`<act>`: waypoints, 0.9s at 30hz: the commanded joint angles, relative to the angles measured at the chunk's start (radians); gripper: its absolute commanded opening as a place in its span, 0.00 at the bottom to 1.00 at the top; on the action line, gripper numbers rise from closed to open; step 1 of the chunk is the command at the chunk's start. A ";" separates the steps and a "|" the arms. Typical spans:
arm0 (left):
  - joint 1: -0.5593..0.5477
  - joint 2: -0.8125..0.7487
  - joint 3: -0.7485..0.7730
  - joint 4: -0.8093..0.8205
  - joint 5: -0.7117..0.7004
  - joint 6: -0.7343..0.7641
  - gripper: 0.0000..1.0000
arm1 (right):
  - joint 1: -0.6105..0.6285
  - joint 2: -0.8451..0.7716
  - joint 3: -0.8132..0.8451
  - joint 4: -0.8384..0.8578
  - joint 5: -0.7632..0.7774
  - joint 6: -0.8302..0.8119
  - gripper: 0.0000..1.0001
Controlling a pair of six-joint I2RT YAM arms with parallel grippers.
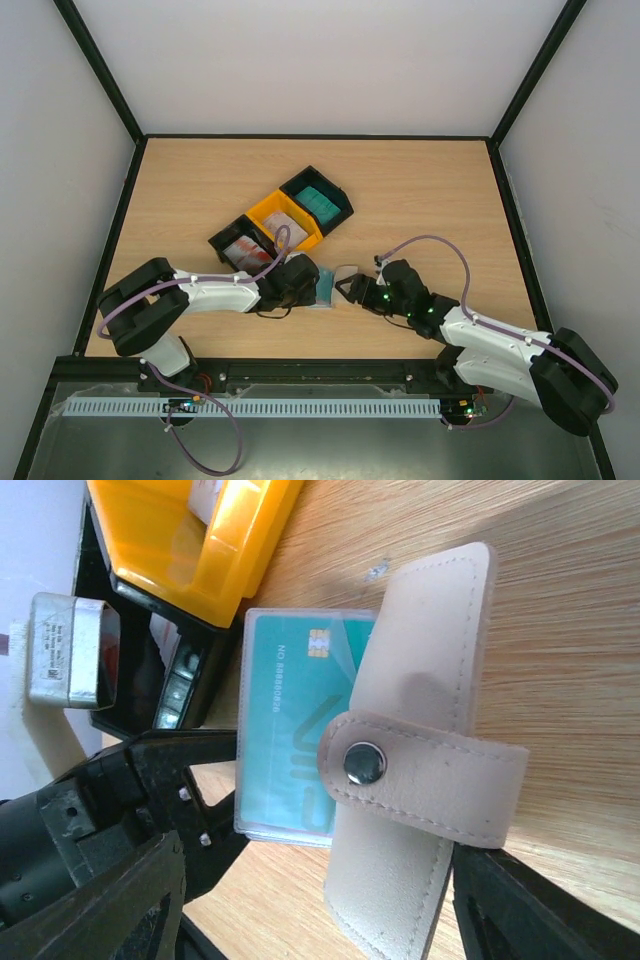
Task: Put the credit cards into the card holder
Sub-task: Close the card holder at the center of the board.
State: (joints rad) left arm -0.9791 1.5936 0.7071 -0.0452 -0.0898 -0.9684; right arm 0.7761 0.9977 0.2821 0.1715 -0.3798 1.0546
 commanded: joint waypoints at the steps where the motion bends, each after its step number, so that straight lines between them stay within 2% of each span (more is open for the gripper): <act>1: -0.012 0.051 -0.029 -0.094 0.035 0.010 0.24 | 0.000 0.014 0.037 0.056 -0.033 -0.017 0.72; 17: -0.004 0.005 -0.050 -0.064 0.044 -0.002 0.25 | 0.000 0.080 0.052 0.178 -0.097 0.008 0.75; 27: 0.050 -0.124 -0.159 0.075 0.163 -0.034 0.34 | 0.000 0.162 0.059 0.289 -0.151 0.031 0.76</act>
State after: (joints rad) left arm -0.9512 1.5028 0.6010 0.0326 -0.0013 -0.9844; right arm 0.7761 1.1229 0.3172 0.3740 -0.4965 1.0744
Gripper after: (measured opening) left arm 0.327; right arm 0.753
